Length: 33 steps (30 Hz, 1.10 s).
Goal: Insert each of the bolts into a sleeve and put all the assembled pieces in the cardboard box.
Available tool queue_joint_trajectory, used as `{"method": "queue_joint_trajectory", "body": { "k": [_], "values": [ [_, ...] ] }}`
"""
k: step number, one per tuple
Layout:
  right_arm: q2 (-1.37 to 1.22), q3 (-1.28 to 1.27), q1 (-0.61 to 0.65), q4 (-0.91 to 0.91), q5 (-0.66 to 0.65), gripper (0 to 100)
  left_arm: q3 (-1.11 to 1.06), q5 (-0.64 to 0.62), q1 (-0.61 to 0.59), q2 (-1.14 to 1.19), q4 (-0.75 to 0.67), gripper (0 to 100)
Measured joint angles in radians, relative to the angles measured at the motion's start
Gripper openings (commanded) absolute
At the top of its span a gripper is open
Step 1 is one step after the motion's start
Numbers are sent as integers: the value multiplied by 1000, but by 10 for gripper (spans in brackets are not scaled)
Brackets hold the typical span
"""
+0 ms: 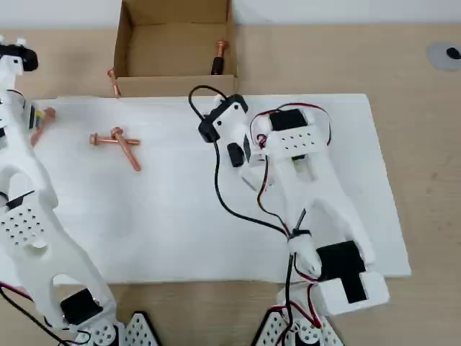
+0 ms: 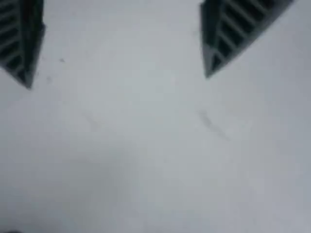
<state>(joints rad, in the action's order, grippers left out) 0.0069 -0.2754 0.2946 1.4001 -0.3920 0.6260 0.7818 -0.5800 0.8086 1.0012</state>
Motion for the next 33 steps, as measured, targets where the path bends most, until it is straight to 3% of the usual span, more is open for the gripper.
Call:
{"method": "queue_joint_trajectory", "body": {
  "k": [9, 14, 19, 23, 27, 33],
  "values": [
    [0, 2, 0, 15, 2, 267, 78, 44, 25, 80, 15, 172],
    [0, 2, 0, 15, 2, 267, 218, 35, 44, 103, 144, 202],
    [0, 2, 0, 23, 2, 267, 457, 209, 143, 95, 422, 225],
    [0, 2, 0, 23, 2, 267, 603, 437, 166, 92, 677, 222],
    [0, 2, 0, 23, 2, 267, 620, 601, 163, 84, 733, 222],
    [0, 2, 2, 23, 2, 267, 580, 598, 110, 2, 744, 222]
  ]
}}
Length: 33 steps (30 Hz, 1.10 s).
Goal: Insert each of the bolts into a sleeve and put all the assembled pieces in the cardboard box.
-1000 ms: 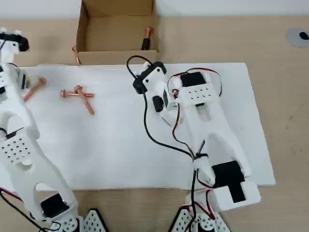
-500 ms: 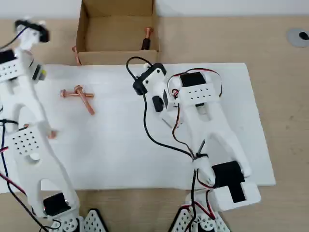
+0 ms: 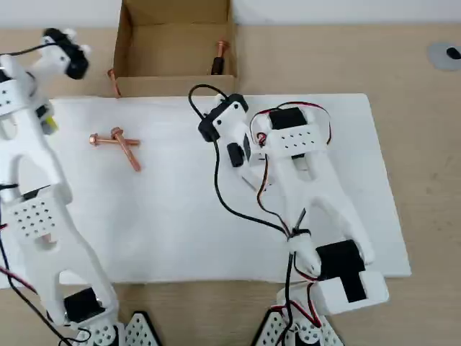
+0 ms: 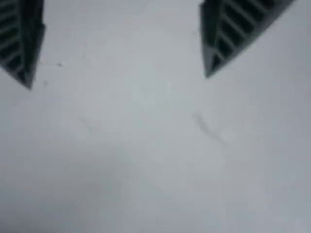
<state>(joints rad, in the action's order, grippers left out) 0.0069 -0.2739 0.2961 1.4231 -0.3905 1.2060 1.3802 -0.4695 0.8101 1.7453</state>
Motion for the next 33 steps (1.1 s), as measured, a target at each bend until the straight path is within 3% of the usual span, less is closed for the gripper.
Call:
{"method": "queue_joint_trajectory", "body": {
  "k": [5, 9, 11, 18, 25, 33],
  "values": [
    [0, 0, 0, -32, 0, 267, -175, -127, 20, -28, 0, 221],
    [-2, -5, 0, -40, 0, 267, -311, -301, 91, -52, 0, 221],
    [-2, -5, 0, -40, 0, 267, -331, -450, 127, -69, 0, 221],
    [-2, -5, 0, -40, 0, 267, -402, -1149, 181, -155, 0, 221],
    [-2, -5, 0, -40, 0, 267, -605, -1498, 196, -170, 0, 221],
    [-77, -5, 48, -40, 28, 267, -617, -1950, 209, -169, -71, 221]
  ]
}}
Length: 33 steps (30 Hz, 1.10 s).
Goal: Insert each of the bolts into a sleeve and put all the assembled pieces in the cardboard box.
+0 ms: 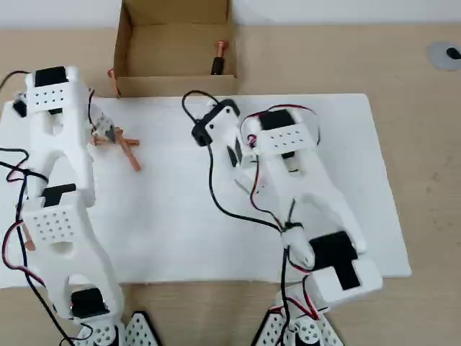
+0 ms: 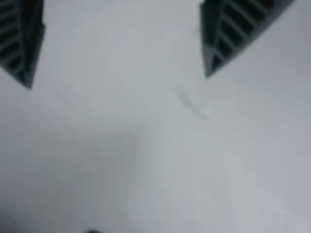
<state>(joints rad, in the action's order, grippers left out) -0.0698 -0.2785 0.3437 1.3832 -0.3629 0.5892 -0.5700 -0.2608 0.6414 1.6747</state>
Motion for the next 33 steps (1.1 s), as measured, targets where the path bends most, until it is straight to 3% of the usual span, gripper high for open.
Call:
{"method": "queue_joint_trajectory", "body": {
  "k": [6, 12, 23, 29, 33],
  "values": [
    [-25, 0, 44, 0, 3, 267, 0, -196, 0, 0, -100, 221],
    [-25, 0, 44, 0, 6, 267, -75, -293, 8, 0, -241, 221],
    [-25, 0, 44, 0, 6, 267, -150, -304, 34, 0, -324, 219],
    [-25, 0, 44, 0, 6, 267, -150, -305, 34, 52, -376, 109],
    [-25, 0, 44, 0, 6, 267, -117, -304, 34, 75, -402, 98]
  ]
}}
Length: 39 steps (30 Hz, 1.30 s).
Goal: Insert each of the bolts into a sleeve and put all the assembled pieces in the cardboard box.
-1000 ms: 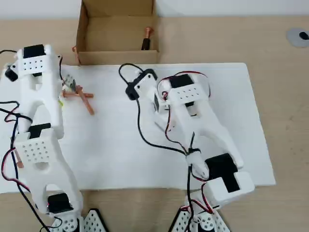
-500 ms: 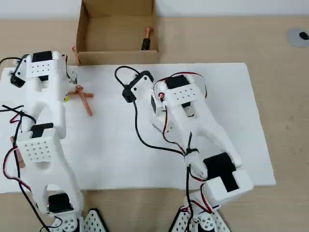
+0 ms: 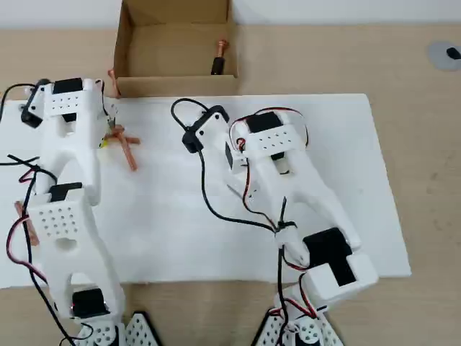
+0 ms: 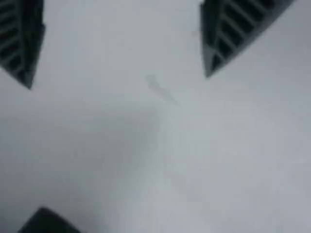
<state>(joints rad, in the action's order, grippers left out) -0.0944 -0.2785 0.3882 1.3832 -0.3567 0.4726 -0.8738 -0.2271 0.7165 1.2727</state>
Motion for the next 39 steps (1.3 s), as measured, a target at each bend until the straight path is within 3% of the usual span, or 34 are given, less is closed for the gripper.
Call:
{"method": "queue_joint_trajectory", "body": {
  "k": [7, 16, 21, 28, 35, 39],
  "values": [
    [0, 0, 0, 0, 0, 267, 17, -2, 0, 11, -2, 92],
    [0, 0, 0, 0, 0, 267, 35, 37, -2, 17, 8, 5],
    [0, 0, -11, 0, 0, 267, 84, 86, -15, 23, 115, 7],
    [0, 0, -18, 0, 0, 267, 374, 153, -63, 29, 425, 11],
    [0, 0, -18, 0, 0, 267, 465, 219, -60, 31, 470, 122],
    [0, 0, -18, 0, 0, 267, 442, 229, -71, 32, 473, 31]
  ]
}}
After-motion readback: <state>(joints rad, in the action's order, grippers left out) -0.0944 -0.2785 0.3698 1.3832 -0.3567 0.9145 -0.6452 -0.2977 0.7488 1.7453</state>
